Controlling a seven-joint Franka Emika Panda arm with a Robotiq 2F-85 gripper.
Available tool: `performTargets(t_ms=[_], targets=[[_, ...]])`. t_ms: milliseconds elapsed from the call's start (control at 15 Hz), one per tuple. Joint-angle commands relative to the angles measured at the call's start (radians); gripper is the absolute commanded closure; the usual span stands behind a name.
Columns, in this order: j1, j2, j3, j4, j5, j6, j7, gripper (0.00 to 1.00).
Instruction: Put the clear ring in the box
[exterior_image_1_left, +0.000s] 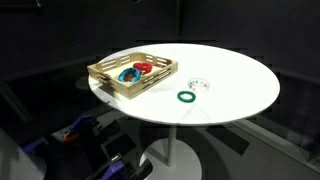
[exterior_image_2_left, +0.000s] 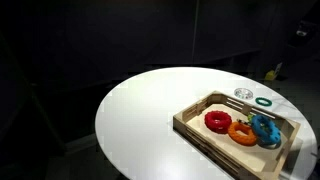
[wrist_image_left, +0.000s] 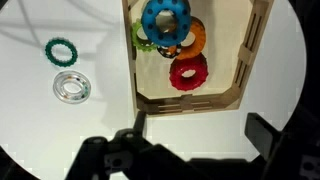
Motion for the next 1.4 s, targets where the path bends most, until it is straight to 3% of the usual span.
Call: performTargets(t_ms=[0, 467, 1000, 1333], targets=[[-0.008, 0.000, 0.007, 0.002, 0.006, -0.002, -0.004, 0.00], [-0.025, 0.042, 0.005, 0.054, 0.001, -0.005, 0.016, 0.00], [-0.108, 0.255, 0.004, 0.253, -0.044, -0.047, 0.067, 0.00], [-0.165, 0.367, -0.026, 0.293, -0.083, -0.060, 0.071, 0.00]])
